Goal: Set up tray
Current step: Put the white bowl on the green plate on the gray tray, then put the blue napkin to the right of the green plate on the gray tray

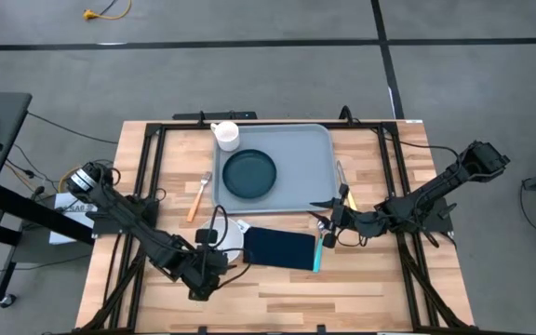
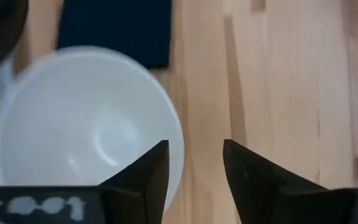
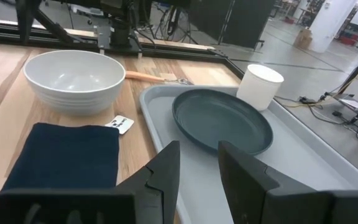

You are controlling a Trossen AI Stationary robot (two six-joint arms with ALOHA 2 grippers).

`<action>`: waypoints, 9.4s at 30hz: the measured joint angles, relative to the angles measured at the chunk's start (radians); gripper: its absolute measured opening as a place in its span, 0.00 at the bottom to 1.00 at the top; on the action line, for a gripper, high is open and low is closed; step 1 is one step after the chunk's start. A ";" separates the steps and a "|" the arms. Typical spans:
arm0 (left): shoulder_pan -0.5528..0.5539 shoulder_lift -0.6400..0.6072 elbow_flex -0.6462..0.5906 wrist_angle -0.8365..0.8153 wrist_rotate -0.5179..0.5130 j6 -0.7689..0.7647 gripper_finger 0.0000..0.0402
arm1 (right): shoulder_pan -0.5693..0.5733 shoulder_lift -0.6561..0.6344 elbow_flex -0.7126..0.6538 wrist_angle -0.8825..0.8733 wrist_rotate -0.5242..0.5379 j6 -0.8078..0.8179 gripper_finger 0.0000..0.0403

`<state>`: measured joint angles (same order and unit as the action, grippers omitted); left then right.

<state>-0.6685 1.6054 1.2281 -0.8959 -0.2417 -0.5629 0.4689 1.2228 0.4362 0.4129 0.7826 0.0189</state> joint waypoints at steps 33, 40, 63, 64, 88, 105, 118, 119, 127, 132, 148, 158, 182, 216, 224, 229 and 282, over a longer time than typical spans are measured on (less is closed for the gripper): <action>0.037 0.100 -0.041 -0.015 0.045 0.062 0.35 | 0.000 0.004 0.000 0.006 0.000 0.000 0.25; 0.037 0.100 -0.041 -0.012 0.046 0.069 0.35 | 0.000 0.004 0.000 0.006 0.000 -0.001 0.25; 0.045 0.099 -0.041 -0.015 0.027 0.098 0.02 | 0.000 0.004 0.000 0.006 0.000 0.000 0.25; 0.046 0.099 -0.041 -0.015 0.027 0.098 0.02 | 0.000 0.004 0.000 0.006 0.000 0.000 0.25; 0.151 0.097 0.310 -0.298 -0.101 0.393 0.00 | 0.000 0.004 0.000 0.006 0.000 0.000 0.25; 0.645 0.098 0.254 -0.092 0.029 0.902 0.00 | 0.000 0.004 0.000 0.003 0.002 -0.011 0.25; 0.798 0.098 0.069 0.033 0.086 0.929 0.00 | 0.000 0.003 0.000 -0.002 0.002 -0.019 0.25; 0.801 0.098 0.057 0.049 0.087 0.935 0.00 | 0.000 0.003 0.000 -0.002 0.002 -0.019 0.25; 0.817 0.098 0.027 0.072 0.105 0.937 0.00 | 0.000 0.003 0.000 -0.002 0.001 -0.019 0.25; 0.816 0.098 0.028 0.095 0.106 0.937 0.00 | 0.000 0.003 0.000 -0.002 0.001 -0.019 0.25; 0.821 0.098 0.028 0.102 0.151 0.919 0.04 | 0.000 0.003 0.000 -0.002 0.001 -0.019 0.25; 0.821 0.098 0.028 0.101 0.126 0.917 0.04 | 0.000 0.003 0.000 -0.002 0.001 -0.019 0.25; 0.821 0.098 0.028 0.101 0.177 0.873 0.15 | 0.000 0.003 0.000 -0.002 0.000 -0.019 0.25; 0.668 -0.056 0.168 0.050 1.059 0.753 0.25 | 0.000 0.057 0.000 0.042 -0.001 0.083 0.25; 0.523 -0.292 -0.258 0.590 0.513 0.466 0.25 | -0.002 0.211 0.000 0.331 0.000 0.029 0.25; 0.407 -0.419 -0.527 0.958 0.201 0.392 0.25 | -0.005 0.277 0.001 0.528 -0.110 0.000 0.25; -0.157 -0.557 -0.791 0.850 -0.618 0.054 0.25 | -0.021 0.780 1.062 -1.111 -0.643 0.509 0.25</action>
<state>-0.8257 1.0485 0.4372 -0.0455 -0.8599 -0.5092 0.4477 2.0029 1.4982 -0.6976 0.1399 0.5281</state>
